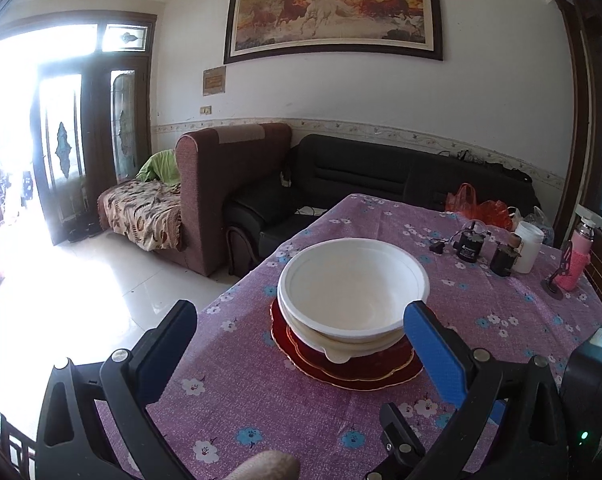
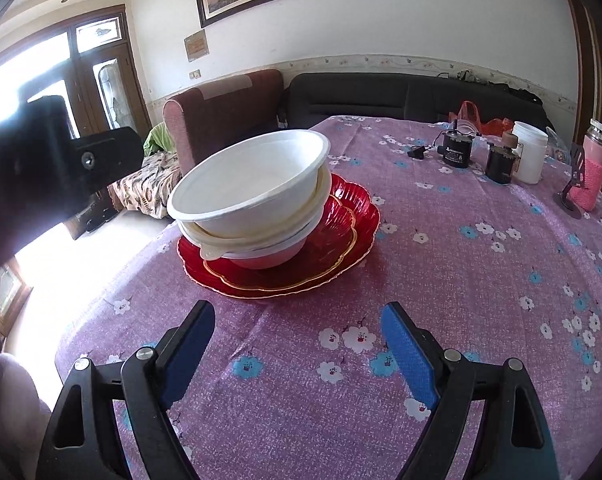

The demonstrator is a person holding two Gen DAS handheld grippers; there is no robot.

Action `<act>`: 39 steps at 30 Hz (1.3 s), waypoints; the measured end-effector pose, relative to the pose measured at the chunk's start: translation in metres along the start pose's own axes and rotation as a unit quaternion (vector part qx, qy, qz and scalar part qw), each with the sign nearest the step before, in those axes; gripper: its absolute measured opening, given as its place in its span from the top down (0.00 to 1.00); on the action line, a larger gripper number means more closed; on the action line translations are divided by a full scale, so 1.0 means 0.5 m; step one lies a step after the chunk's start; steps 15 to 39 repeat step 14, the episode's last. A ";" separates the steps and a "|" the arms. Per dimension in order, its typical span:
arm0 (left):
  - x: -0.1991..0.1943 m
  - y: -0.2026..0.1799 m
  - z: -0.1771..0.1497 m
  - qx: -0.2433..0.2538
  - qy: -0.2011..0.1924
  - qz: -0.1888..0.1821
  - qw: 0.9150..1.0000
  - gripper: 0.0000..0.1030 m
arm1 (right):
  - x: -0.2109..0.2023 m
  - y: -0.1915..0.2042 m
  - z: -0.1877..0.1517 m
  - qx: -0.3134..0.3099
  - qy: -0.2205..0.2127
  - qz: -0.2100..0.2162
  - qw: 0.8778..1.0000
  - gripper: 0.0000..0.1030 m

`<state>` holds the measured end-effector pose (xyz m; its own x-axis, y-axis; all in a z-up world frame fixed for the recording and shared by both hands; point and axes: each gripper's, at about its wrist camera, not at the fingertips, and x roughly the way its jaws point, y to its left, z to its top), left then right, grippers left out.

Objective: Organize plates and bowls

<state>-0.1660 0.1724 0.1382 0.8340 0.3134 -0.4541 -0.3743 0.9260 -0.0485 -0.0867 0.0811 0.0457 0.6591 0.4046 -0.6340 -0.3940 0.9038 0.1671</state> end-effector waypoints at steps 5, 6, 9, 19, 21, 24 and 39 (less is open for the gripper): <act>0.013 0.013 -0.002 -0.014 0.021 -0.026 0.999 0.00 | -0.001 -0.003 0.004 0.000 -0.002 -0.004 1.000 0.14; 0.012 0.015 -0.002 -0.013 0.016 -0.017 1.000 0.00 | 0.001 -0.004 0.004 0.002 -0.001 -0.004 1.000 0.14; 0.012 0.024 -0.001 -0.009 0.014 -0.005 1.000 0.00 | 0.003 -0.001 0.004 0.000 0.001 -0.003 1.000 0.14; 0.039 0.041 -0.009 -0.014 0.054 0.004 0.998 0.00 | 0.000 0.014 0.007 -0.011 -0.003 0.004 1.000 0.14; 0.039 0.041 -0.009 -0.014 0.054 0.004 0.998 0.00 | 0.000 0.014 0.007 -0.011 -0.003 0.004 1.000 0.14; 0.039 0.041 -0.009 -0.014 0.054 0.004 0.998 0.00 | 0.000 0.014 0.007 -0.011 -0.003 0.004 1.000 0.14; 0.039 0.041 -0.009 -0.014 0.054 0.004 0.998 0.00 | 0.000 0.014 0.007 -0.011 -0.003 0.004 1.000 0.14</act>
